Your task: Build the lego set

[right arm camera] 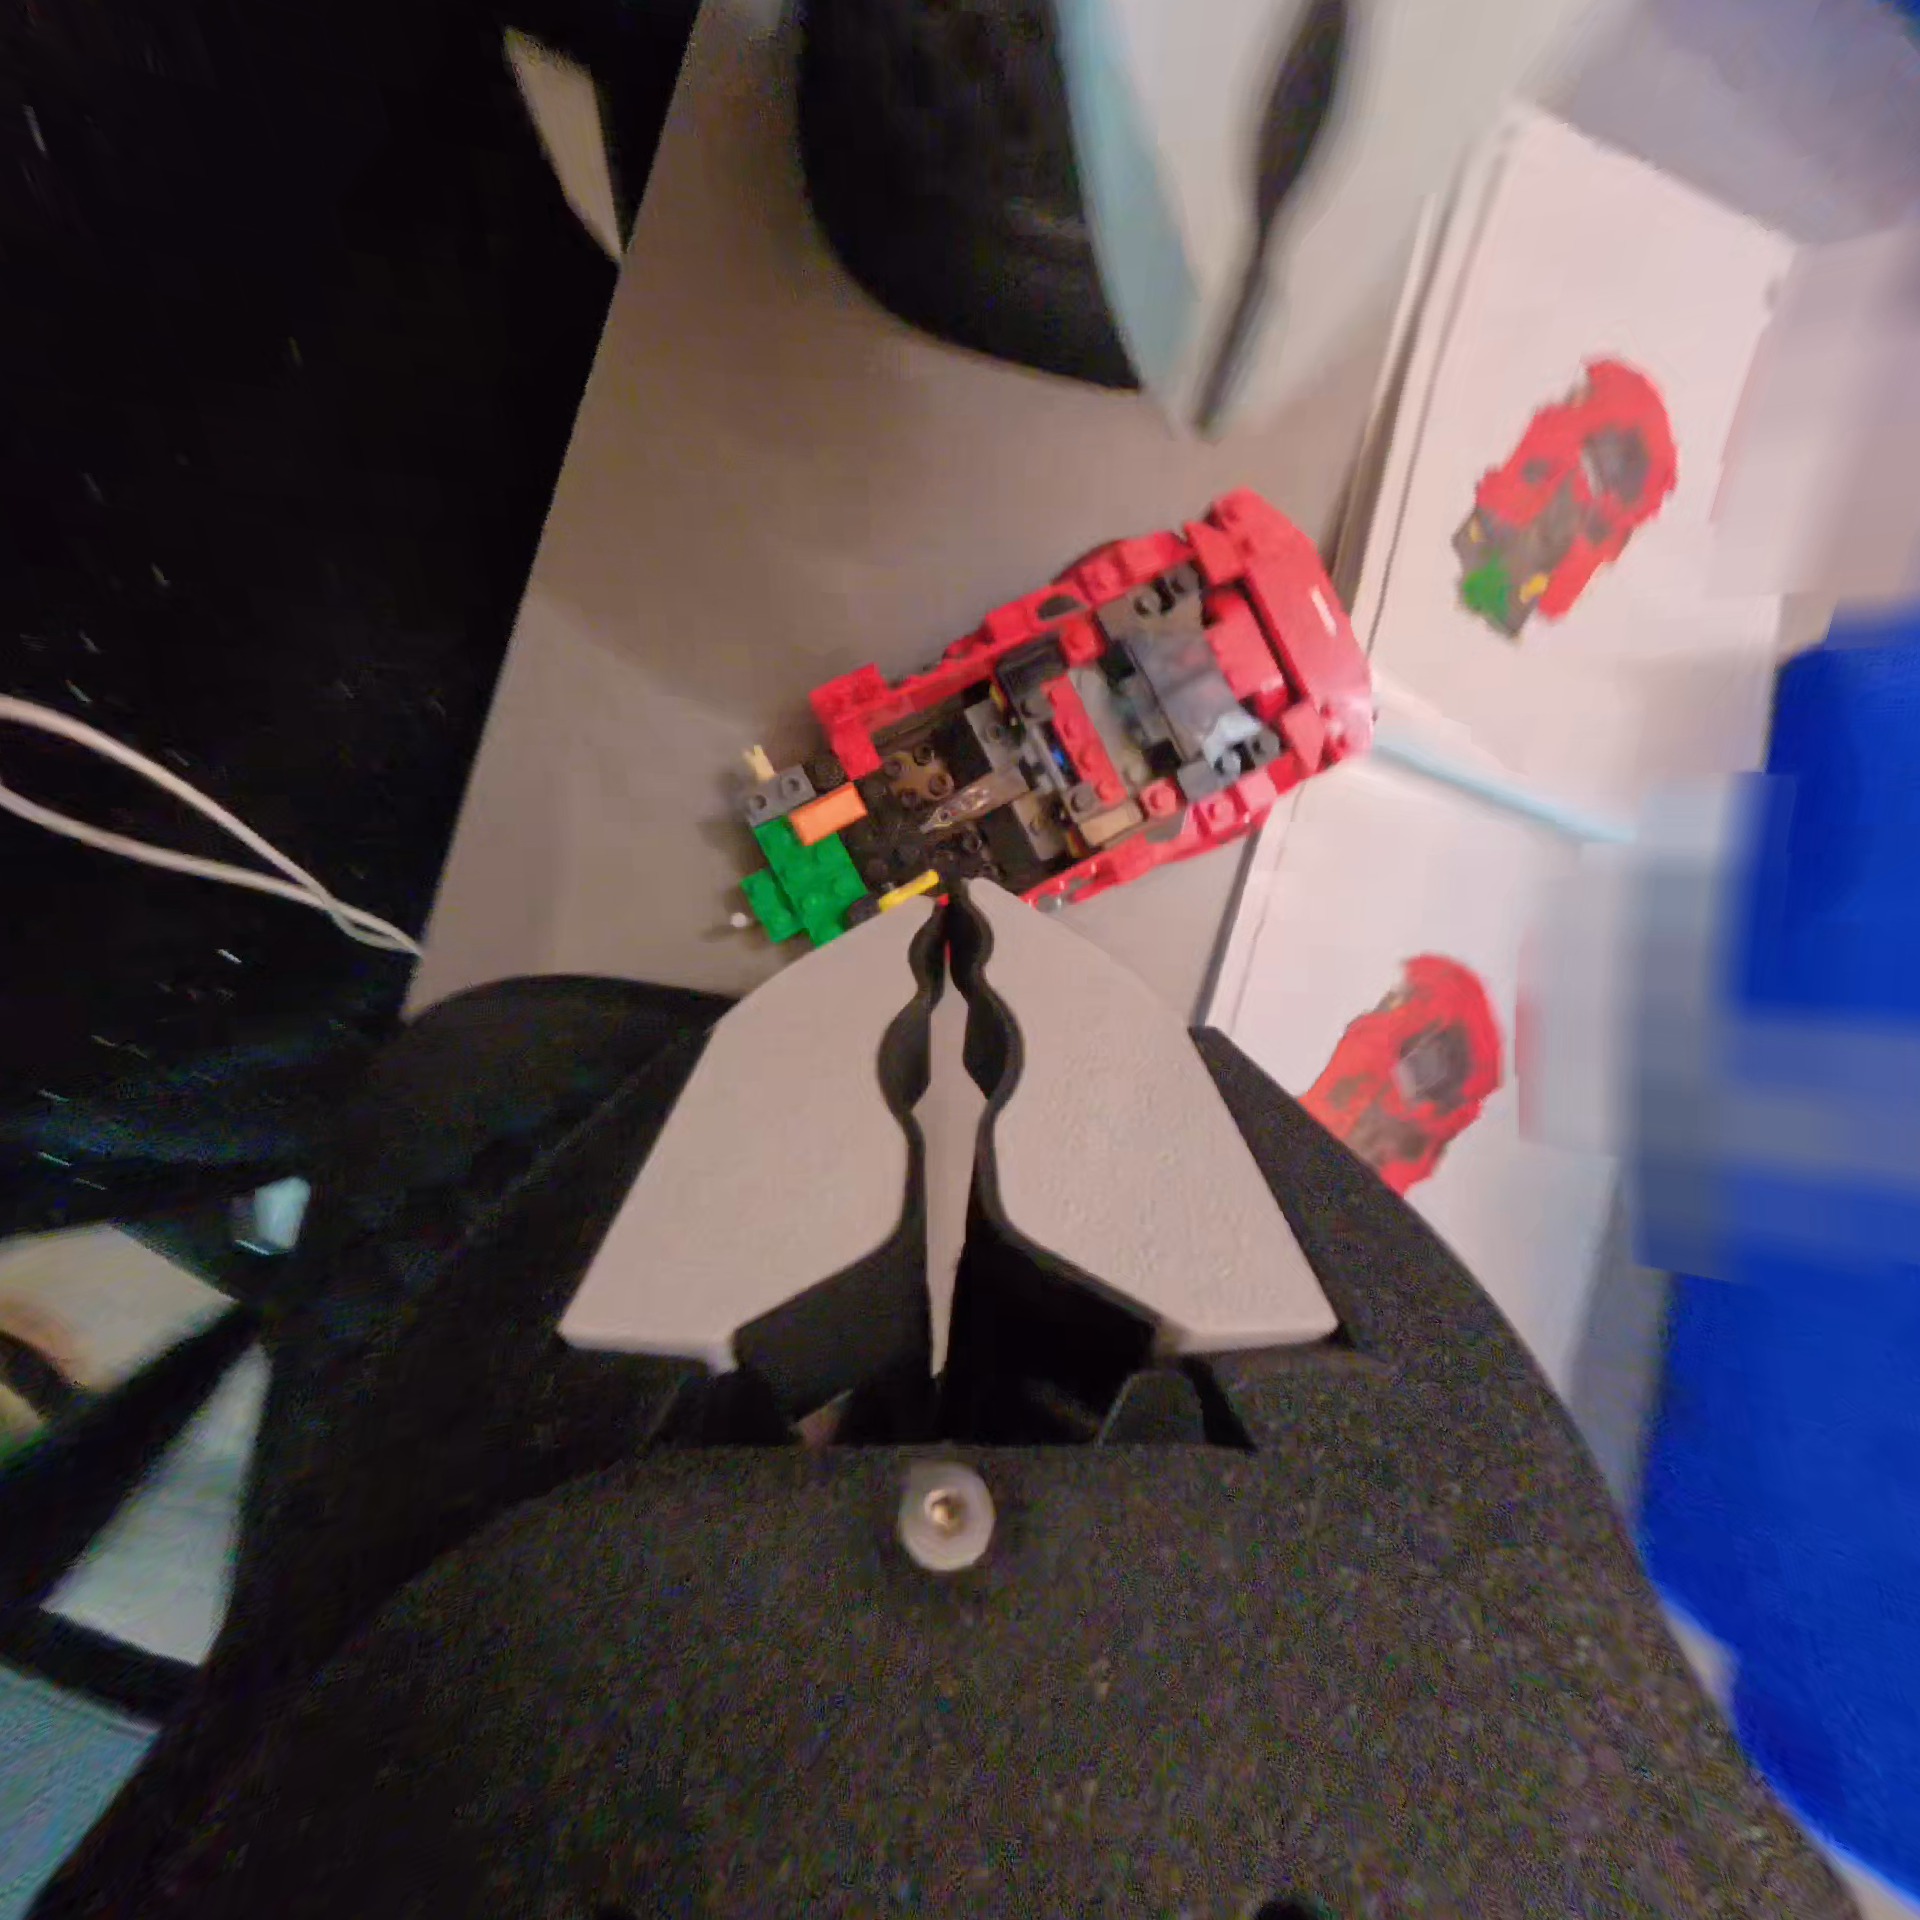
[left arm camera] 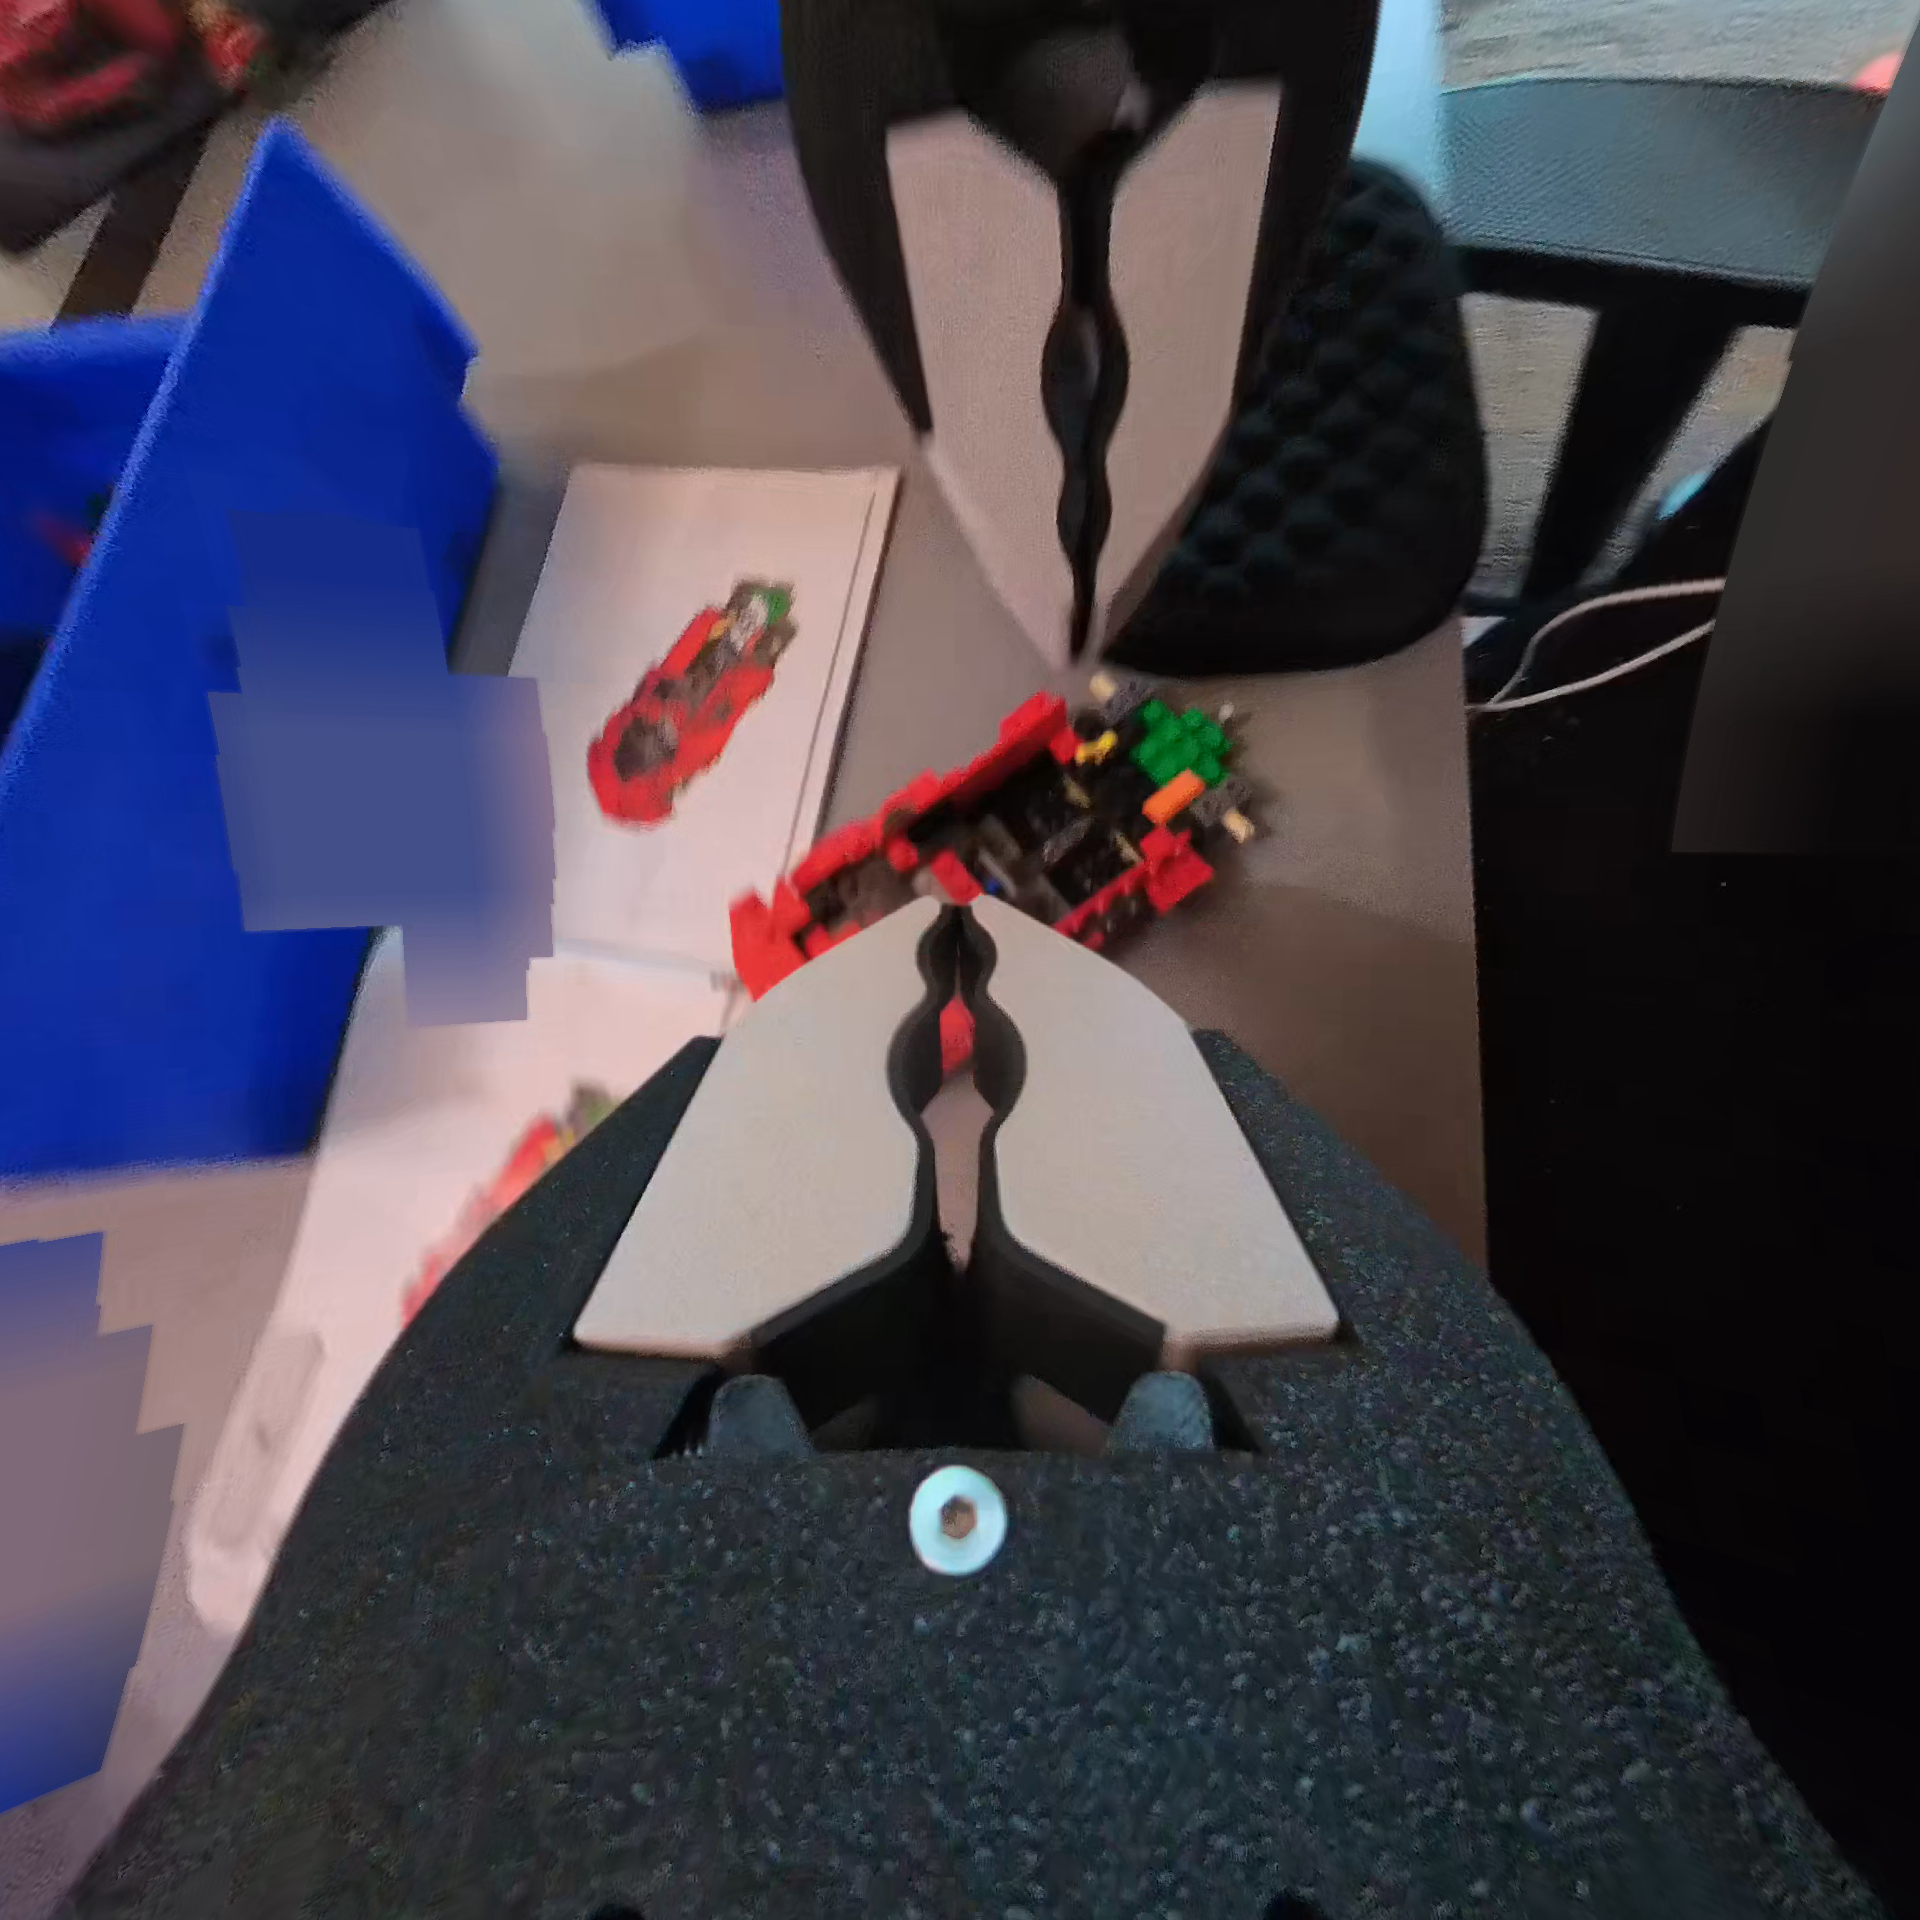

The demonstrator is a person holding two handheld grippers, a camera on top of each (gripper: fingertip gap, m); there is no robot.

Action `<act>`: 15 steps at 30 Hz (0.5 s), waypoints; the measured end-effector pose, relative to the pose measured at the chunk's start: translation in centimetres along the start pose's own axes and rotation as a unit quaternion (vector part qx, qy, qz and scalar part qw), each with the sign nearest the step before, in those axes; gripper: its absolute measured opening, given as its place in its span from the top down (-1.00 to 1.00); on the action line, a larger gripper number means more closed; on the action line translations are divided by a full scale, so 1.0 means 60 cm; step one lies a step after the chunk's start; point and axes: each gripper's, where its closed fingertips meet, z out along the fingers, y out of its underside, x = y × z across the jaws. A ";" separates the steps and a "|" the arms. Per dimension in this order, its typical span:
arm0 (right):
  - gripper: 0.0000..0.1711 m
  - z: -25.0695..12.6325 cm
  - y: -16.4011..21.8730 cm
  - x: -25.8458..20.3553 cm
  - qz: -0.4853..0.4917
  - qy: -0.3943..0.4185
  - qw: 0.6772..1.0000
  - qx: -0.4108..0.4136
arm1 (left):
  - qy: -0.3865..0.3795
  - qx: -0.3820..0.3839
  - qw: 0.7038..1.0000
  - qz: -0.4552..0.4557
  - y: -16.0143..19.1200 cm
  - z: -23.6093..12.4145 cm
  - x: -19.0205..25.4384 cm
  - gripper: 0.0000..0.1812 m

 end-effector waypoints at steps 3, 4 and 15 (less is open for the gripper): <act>0.23 0.004 0.023 -0.017 0.141 -0.072 0.987 0.014 | -0.042 -0.044 0.996 -0.069 0.059 -0.003 0.022 0.96; 0.20 0.011 0.030 -0.024 0.165 -0.090 0.982 0.009 | -0.048 -0.061 0.993 -0.085 0.076 0.003 0.031 0.95; 0.22 0.061 0.024 -0.064 0.188 -0.073 0.979 0.015 | -0.029 -0.086 0.985 -0.145 0.097 0.053 0.035 0.97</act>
